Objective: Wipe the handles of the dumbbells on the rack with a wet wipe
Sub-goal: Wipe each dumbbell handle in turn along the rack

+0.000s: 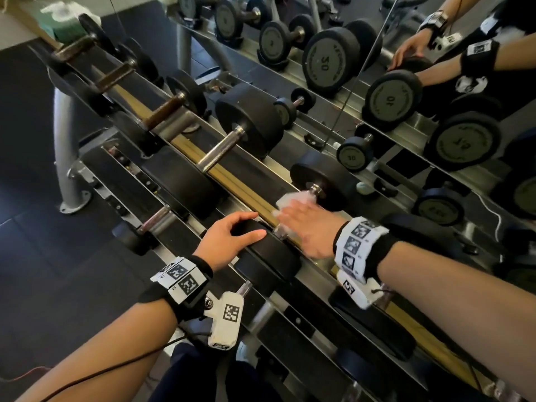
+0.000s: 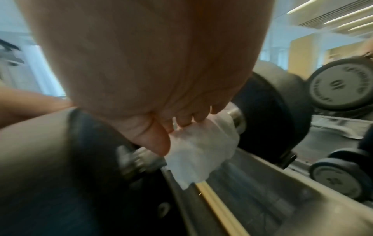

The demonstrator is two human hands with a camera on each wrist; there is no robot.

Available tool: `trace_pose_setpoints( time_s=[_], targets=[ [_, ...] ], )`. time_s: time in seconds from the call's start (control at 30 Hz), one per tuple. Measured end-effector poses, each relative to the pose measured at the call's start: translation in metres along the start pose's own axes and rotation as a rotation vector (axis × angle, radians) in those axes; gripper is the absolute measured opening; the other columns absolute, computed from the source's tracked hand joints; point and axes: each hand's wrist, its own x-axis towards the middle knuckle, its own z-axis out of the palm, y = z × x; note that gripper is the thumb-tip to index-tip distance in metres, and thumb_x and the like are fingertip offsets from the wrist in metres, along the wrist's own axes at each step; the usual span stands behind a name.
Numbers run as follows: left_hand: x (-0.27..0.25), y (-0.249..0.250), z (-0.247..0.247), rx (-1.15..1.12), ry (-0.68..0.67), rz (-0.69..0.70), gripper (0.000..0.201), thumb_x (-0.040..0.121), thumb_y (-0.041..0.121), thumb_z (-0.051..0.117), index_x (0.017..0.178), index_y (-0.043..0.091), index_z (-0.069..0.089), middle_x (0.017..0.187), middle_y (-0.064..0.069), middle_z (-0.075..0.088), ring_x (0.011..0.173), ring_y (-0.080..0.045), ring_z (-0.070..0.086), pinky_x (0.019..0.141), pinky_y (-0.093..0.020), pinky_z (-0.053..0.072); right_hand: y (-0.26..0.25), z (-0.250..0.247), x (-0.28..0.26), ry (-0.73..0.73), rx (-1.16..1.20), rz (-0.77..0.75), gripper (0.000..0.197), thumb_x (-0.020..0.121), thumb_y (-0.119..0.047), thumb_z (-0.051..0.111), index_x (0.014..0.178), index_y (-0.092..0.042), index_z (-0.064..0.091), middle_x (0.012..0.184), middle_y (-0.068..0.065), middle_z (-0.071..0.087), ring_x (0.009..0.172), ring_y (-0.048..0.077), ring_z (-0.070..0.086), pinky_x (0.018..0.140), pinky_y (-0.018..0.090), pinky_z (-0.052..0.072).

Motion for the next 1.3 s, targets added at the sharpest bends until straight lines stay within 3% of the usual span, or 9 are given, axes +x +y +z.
trace_pose_setpoints(
  time_s=[0.13,0.2,0.37,0.53,0.63,0.77,0.93,1.07,1.3],
  targets=[
    [0.0,-0.002,0.0,-0.014,-0.005,0.007,0.059,0.063,0.06,0.076,0.119,0.043,0.064,0.113,0.011,0.07,0.101,-0.003,0.068,0.088,-0.022,0.054,-0.001,0.002,-0.007,-0.116,0.102,-0.08,0.09,0.091,-0.01,0.047,0.155,-0.032,-0.012,0.164,-0.006,-0.009,0.151,0.02,-0.01,0.121,0.048,-0.002],
    [0.0,-0.002,-0.001,-0.02,-0.011,0.005,0.057,0.066,0.057,0.076,0.12,0.043,0.064,0.113,0.011,0.07,0.1,-0.003,0.068,0.085,-0.018,0.054,0.012,-0.012,-0.007,-0.07,0.191,-0.008,0.09,0.088,-0.001,0.05,0.154,-0.037,0.001,0.162,-0.006,0.004,0.15,0.024,0.007,0.122,0.049,0.013],
    [-0.001,0.001,-0.001,-0.03,-0.017,0.003,0.055,0.067,0.055,0.075,0.12,0.044,0.063,0.113,0.012,0.069,0.098,-0.002,0.068,0.077,-0.011,0.053,0.021,-0.018,-0.006,0.014,0.222,0.215,0.088,0.091,-0.007,0.054,0.157,-0.015,-0.004,0.165,0.003,-0.008,0.151,0.022,-0.011,0.123,0.038,-0.001],
    [-0.001,0.001,0.0,-0.026,-0.001,0.008,0.053,0.07,0.05,0.076,0.12,0.041,0.064,0.116,0.009,0.068,0.101,-0.005,0.067,0.08,-0.014,0.053,-0.01,0.01,-0.008,0.02,0.118,-0.086,0.096,0.081,0.0,0.057,0.156,-0.018,-0.001,0.161,0.001,0.003,0.15,0.02,0.004,0.122,0.043,0.014],
    [0.0,0.001,-0.001,-0.027,-0.018,-0.004,0.056,0.067,0.054,0.075,0.12,0.042,0.064,0.115,0.01,0.068,0.099,-0.005,0.068,0.079,-0.014,0.053,0.014,-0.001,-0.009,-0.03,0.253,-0.04,0.103,0.081,0.009,0.054,0.156,-0.03,-0.005,0.163,-0.003,0.002,0.149,0.021,0.013,0.121,0.044,0.02],
    [0.0,0.001,-0.003,-0.015,-0.025,-0.012,0.056,0.066,0.057,0.074,0.119,0.045,0.063,0.114,0.012,0.068,0.099,-0.003,0.068,0.08,-0.013,0.052,0.037,-0.009,-0.007,0.004,0.319,0.183,0.097,0.087,0.007,0.05,0.155,-0.023,-0.012,0.164,-0.002,-0.017,0.15,0.018,-0.015,0.123,0.038,-0.001],
    [0.0,0.001,-0.002,-0.024,-0.016,0.001,0.054,0.066,0.055,0.075,0.118,0.044,0.064,0.116,0.009,0.067,0.104,-0.006,0.066,0.088,-0.023,0.054,-0.006,0.019,-0.006,0.102,0.248,-0.07,0.094,0.081,0.003,0.06,0.156,-0.016,0.006,0.159,0.01,0.013,0.146,0.026,0.015,0.119,0.04,0.018],
    [0.0,0.0,-0.002,-0.025,-0.025,-0.003,0.053,0.066,0.056,0.075,0.118,0.047,0.064,0.116,0.01,0.067,0.102,-0.005,0.067,0.089,-0.024,0.055,0.011,0.018,-0.009,-0.033,0.279,-0.099,0.114,0.079,0.01,0.054,0.15,-0.04,-0.02,0.161,-0.017,-0.012,0.147,0.008,0.001,0.117,0.037,0.008],
    [-0.001,0.001,-0.002,-0.039,-0.03,-0.007,0.058,0.065,0.058,0.074,0.12,0.044,0.063,0.116,0.01,0.067,0.104,-0.007,0.066,0.085,-0.021,0.053,0.024,0.008,-0.011,-0.004,0.462,0.238,0.101,0.086,0.013,0.047,0.151,-0.018,-0.024,0.158,0.003,-0.032,0.145,0.02,-0.027,0.119,0.037,-0.009]
  ],
)
